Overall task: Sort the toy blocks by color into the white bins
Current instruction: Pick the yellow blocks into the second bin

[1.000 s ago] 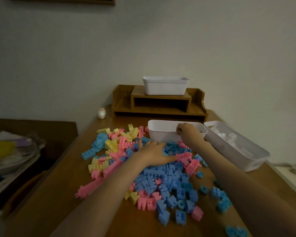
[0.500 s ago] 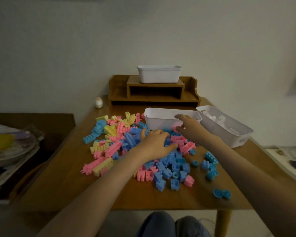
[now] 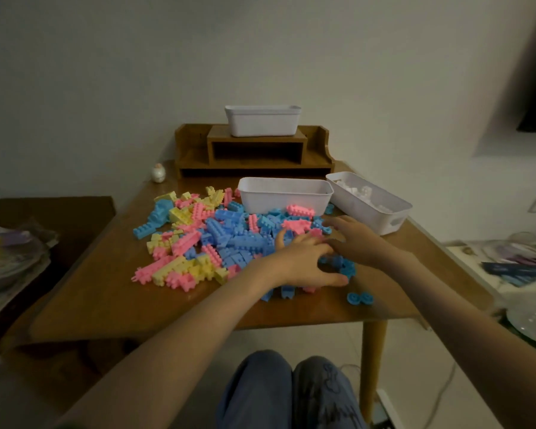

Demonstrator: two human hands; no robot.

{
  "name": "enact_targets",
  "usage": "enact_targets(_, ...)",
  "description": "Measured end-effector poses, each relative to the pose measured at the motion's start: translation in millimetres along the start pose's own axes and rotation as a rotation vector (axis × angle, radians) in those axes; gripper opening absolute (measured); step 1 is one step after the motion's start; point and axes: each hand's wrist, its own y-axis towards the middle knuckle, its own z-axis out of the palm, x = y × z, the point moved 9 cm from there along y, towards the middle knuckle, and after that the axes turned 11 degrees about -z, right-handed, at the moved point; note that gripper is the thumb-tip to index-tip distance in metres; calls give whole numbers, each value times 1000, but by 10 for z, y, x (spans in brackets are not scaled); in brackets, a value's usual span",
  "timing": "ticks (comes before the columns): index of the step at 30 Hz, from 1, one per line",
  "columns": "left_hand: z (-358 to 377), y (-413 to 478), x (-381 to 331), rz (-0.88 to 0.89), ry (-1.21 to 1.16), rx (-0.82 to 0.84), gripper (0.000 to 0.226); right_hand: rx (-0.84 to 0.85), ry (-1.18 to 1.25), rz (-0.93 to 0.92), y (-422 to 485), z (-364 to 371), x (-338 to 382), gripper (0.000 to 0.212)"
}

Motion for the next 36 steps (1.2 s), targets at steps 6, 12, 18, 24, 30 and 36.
enact_targets(6, 260, -29, -12, 11, 124, 2, 77, 51, 156, 144, -416, 217, -250, 57)
enact_targets(12, 210, 38, 103, -80, 171, -115, 63, 80, -95, 147, -693, 538, -129, 61)
enact_targets(18, 99, 32, 238, -45, 157, -253, 47, 50, -69, 128, -400, 595, -118, 58)
enact_targets(24, 20, 92, 409, 3, 152, -323, 48, -31, -77, 21, 93, 617, 38, 47)
enact_targets(30, -132, 146, 645, -78, -76, -281, 56, -84, -169, 36, 423, 502, 115, 29)
enact_targets(36, -441, 136, 940, -115, -114, -272, 47, -281, -137, 79, 751, 142, 337, 24)
